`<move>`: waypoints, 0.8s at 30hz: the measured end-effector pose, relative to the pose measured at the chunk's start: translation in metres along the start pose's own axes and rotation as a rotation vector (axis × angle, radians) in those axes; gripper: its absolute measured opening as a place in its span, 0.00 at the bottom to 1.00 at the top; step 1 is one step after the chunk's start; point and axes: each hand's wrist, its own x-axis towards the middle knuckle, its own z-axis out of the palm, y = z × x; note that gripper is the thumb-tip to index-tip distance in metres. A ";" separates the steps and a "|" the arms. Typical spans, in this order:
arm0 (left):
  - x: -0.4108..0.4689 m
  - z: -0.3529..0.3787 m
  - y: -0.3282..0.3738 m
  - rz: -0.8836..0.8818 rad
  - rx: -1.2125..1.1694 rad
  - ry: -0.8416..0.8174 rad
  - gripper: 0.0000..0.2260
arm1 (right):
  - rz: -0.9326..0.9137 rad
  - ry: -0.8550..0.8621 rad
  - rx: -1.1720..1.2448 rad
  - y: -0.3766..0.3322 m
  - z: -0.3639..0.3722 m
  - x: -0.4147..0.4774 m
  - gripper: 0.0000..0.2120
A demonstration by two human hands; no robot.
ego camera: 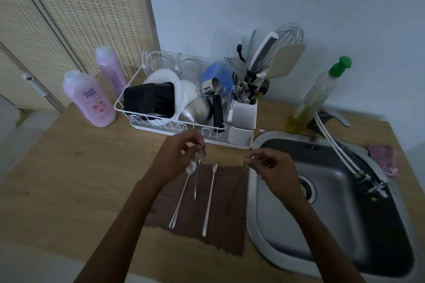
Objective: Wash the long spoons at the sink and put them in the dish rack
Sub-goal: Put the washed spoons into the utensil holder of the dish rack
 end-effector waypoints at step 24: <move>-0.037 0.017 0.027 -0.237 0.087 0.368 0.12 | -0.139 0.246 -0.192 -0.064 -0.023 -0.013 0.11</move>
